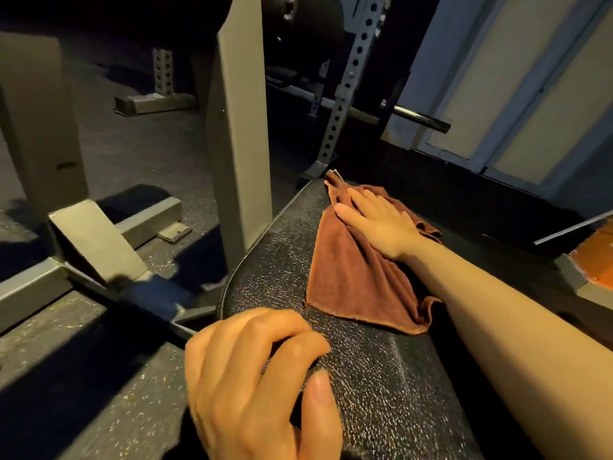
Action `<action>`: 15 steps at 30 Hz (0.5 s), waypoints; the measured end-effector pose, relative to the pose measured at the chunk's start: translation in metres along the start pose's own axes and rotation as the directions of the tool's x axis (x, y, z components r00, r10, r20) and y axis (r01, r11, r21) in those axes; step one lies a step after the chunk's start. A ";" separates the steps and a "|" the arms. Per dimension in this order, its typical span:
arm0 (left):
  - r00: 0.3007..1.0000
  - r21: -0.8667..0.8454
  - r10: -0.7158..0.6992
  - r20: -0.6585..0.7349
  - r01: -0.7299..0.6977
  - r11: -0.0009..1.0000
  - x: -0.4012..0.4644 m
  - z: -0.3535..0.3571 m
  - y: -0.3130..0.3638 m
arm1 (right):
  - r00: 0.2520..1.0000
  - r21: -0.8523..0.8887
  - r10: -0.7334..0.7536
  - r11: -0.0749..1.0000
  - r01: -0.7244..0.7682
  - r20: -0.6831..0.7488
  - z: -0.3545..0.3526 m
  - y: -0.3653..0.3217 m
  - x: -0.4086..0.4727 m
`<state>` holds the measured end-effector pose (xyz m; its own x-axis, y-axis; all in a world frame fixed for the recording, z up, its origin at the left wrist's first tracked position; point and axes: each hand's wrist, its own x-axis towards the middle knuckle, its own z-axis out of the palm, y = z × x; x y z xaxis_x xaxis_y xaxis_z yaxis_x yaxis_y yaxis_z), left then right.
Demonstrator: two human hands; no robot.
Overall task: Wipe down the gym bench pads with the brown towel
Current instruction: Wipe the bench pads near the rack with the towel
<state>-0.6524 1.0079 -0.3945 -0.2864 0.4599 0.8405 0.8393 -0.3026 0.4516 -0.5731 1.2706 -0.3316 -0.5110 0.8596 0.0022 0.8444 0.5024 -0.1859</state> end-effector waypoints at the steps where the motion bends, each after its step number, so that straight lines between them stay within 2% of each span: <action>1: 0.999 0.000 0.012 0.033 -0.012 1.000 -0.001 -0.001 -0.003 | 1.000 0.002 -0.002 1.000 0.002 -0.010 0.001 0.000 0.010; 3: 0.999 0.005 0.024 0.046 -0.025 1.000 -0.001 0.000 -0.003 | 1.000 0.002 -0.008 1.000 0.008 -0.012 0.006 0.005 0.030; 5: 1.000 0.002 0.012 0.002 -0.012 1.000 -0.001 0.003 -0.001 | 1.000 -0.020 0.005 1.000 -0.004 0.011 0.006 0.005 0.038; 10: 0.994 0.075 -0.003 -0.108 0.011 0.997 -0.004 0.005 0.007 | 0.992 -0.032 0.106 0.994 -0.104 0.067 0.002 -0.016 0.005; 15: 0.984 0.139 0.027 -0.174 -0.002 0.990 -0.003 0.005 0.005 | 0.995 -0.003 0.051 0.999 -0.051 0.089 0.006 -0.039 -0.039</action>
<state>-0.6447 1.0086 -0.3963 -0.3398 0.2993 0.8916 0.8961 -0.1846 0.4035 -0.5874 1.2164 -0.3306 -0.4795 0.8725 -0.0943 0.8698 0.4582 -0.1831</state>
